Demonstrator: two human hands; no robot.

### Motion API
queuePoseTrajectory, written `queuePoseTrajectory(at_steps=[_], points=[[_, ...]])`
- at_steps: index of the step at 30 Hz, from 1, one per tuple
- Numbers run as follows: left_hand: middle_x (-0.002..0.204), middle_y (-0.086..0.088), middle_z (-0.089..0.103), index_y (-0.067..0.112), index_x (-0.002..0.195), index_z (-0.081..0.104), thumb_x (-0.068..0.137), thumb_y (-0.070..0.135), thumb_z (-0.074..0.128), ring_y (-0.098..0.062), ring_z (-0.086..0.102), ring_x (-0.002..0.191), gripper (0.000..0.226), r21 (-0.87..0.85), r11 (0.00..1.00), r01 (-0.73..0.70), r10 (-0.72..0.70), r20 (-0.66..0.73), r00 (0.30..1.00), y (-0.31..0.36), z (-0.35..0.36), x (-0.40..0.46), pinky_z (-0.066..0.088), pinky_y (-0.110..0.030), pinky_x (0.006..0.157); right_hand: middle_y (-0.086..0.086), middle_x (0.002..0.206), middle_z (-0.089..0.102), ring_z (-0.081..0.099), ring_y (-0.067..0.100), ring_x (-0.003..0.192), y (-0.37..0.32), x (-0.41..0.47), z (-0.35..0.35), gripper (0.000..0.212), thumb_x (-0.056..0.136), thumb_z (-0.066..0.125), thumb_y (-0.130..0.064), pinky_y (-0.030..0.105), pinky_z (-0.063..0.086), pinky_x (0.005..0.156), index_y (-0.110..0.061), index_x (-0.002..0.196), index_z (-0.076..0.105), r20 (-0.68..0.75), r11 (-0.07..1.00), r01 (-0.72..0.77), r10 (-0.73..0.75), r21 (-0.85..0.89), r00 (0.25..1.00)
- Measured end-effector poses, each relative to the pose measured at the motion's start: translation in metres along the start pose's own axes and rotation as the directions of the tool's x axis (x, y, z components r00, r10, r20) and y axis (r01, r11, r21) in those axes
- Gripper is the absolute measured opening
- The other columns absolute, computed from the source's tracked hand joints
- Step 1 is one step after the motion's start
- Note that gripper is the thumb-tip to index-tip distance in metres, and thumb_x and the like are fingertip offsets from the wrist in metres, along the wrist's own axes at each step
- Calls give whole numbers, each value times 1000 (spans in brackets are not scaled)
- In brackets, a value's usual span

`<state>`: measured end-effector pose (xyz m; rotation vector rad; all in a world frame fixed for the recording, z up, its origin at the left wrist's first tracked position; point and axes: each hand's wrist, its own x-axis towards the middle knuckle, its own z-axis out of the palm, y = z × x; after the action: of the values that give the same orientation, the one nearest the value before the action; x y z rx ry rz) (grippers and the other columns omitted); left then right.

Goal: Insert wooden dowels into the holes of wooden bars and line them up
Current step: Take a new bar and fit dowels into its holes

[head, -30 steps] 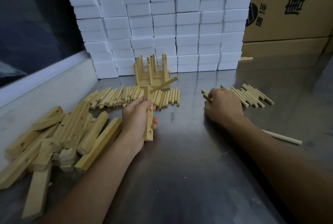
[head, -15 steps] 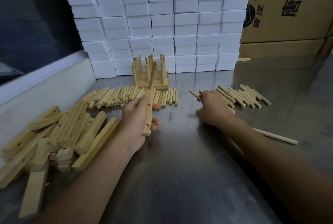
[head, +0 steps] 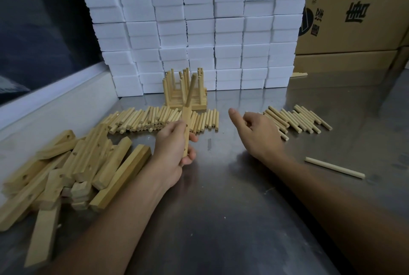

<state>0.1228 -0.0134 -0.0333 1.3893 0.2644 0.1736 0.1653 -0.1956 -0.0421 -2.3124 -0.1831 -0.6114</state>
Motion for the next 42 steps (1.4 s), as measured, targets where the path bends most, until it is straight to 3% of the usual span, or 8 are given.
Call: queuePoseTrajectory(at_steps=[7, 11, 15, 18, 22, 32, 37, 42], points=[[77, -12, 67, 1, 106, 59, 95, 5, 52, -15, 47, 40, 13, -74, 997, 18, -15, 43, 999, 0, 1, -1, 28, -20, 32, 1, 64, 61, 56, 13, 59, 0, -2, 5, 39, 98, 55, -44, 29, 45, 57, -11, 80, 67, 36, 997, 78, -79, 18, 996], [94, -11, 74, 9, 107, 61, 100, 13, 53, -16, 53, 44, 11, -69, 997, 19, -13, 80, 997, -2, 5, -3, 36, -22, 35, -3, 65, 61, 51, 8, 52, -5, -6, 7, 21, 99, 52, -13, 15, 39, 50, -7, 102, 72, 32, 983, 149, -153, 103, 988], [103, -6, 73, 14, 105, 62, 102, 19, 51, -14, 53, 43, 12, -41, 999, 13, -9, 105, 994, -4, 8, -5, 36, -22, 36, -4, 70, 64, 57, 4, 57, -19, -11, 7, 14, 94, 64, -17, 16, 47, 53, -13, 107, 68, 27, 950, 117, -130, 288, 991], [103, -9, 73, 12, 110, 62, 102, 18, 51, -13, 52, 43, 14, -31, 999, 13, -9, 122, 993, -5, 8, -4, 34, -21, 36, -3, 74, 71, 62, 0, 61, -32, -11, 8, 5, 89, 70, -8, 15, 50, 57, -5, 92, 73, 111, 745, -102, 38, 660, 993], [100, -14, 71, 9, 105, 61, 102, 15, 51, -14, 49, 43, 12, -29, 1000, 4, 0, 134, 991, -6, 7, -3, 30, -20, 34, -4, 68, 67, 59, 4, 60, -39, -10, 8, 13, 94, 66, -14, 19, 49, 58, -3, 96, 73, 219, 566, -249, 122, 786, 968], [89, -10, 71, 9, 105, 65, 101, 12, 52, -15, 48, 43, 14, -4, 998, -61, 60, 155, 986, -10, 6, -3, 27, -20, 33, -7, 67, 71, 68, 2, 60, -41, -16, 6, 12, 95, 62, -3, 12, 50, 57, 8, 97, 67, 147, 676, -84, -36, 732, 989], [89, -9, 71, 14, 102, 66, 100, 12, 53, -14, 47, 44, 13, 29, 994, -101, 94, 166, 982, -12, 6, -6, 28, -20, 33, 4, 79, 74, 72, 14, 73, -41, -14, 4, 10, 93, 68, -13, 33, 60, 75, -4, 93, 72, 76, 828, 75, -140, 555, 987], [87, -3, 74, 14, 102, 68, 100, 14, 54, -13, 49, 46, 14, 58, 991, -124, 112, 165, 980, -15, 7, -7, 30, -21, 35, -1, 75, 73, 72, 8, 68, -44, -17, 6, 12, 92, 69, -15, 29, 60, 70, -5, 88, 72, 13, 857, 168, -199, 486, 980]])
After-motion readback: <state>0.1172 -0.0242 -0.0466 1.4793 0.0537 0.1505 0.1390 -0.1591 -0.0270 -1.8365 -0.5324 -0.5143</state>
